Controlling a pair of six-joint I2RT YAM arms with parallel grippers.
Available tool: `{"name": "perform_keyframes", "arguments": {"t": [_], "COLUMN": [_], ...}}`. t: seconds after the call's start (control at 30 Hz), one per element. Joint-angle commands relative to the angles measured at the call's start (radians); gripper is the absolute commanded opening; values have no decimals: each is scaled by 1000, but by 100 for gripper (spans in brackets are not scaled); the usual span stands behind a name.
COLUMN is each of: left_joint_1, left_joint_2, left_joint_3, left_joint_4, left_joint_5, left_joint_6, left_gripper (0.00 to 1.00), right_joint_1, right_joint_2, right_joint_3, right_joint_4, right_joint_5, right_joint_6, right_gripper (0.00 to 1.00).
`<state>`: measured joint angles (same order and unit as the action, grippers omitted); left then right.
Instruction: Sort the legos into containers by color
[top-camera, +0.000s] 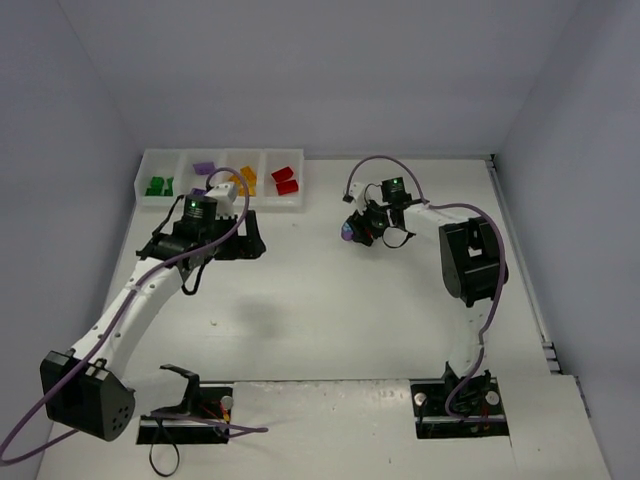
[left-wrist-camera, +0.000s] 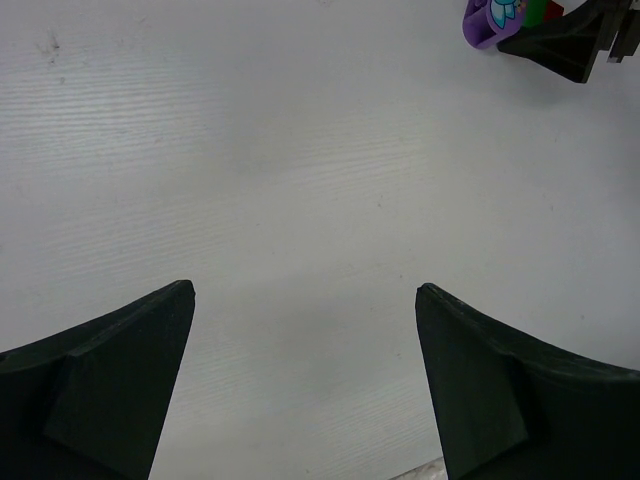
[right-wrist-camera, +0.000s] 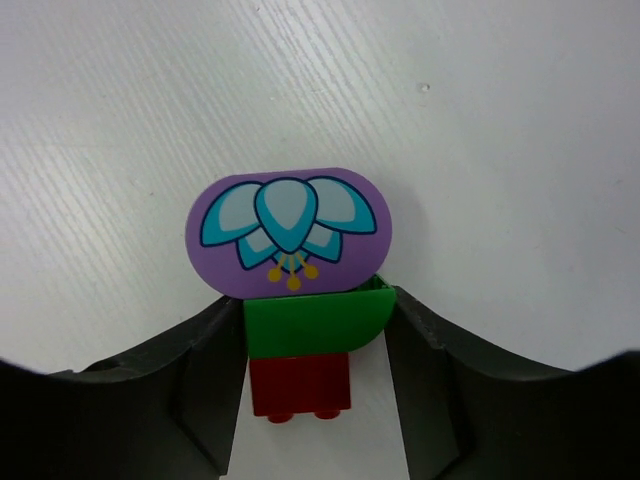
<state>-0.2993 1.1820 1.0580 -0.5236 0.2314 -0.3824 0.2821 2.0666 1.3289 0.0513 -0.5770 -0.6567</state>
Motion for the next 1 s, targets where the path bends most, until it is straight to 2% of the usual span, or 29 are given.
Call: {"name": "perform_keyframes", "arguments": {"t": [0.0,0.03,0.1,0.27,0.33,0.43,0.6,0.97], "left_joint_1": [2,2,2,-11,-21,-37,-47,-146], "left_joint_2": [5,17,33,94,122,155,202,297], "left_joint_3": [30,34,43,80,94,117,134,198], "left_joint_4": [60,68,77,117,132,149,241,341], "left_joint_5": [34,45,58,95,106,132,285,546], "left_joint_6": [-18,-22,-27,-46,-50,-56,-107,-62], "left_gripper": [85,85,85,85,85,85,85,85], "right_joint_1": [8,15,26,86,124,182,264,321], "right_joint_2": [-28,-48,-71,-190,-262,-348,-535,-747], "right_joint_3": [13,3,-14,-92,-126,-212,-333,-421], "right_joint_4": [-82,-84,-87,-76,-61,28,146,163], "right_joint_5": [-37,-41,-40,-17,8,32,74,121], "right_joint_6": [-9,3,14,77,115,153,204,221], "right_gripper": [49,40,30,12,8,6,5,6]}}
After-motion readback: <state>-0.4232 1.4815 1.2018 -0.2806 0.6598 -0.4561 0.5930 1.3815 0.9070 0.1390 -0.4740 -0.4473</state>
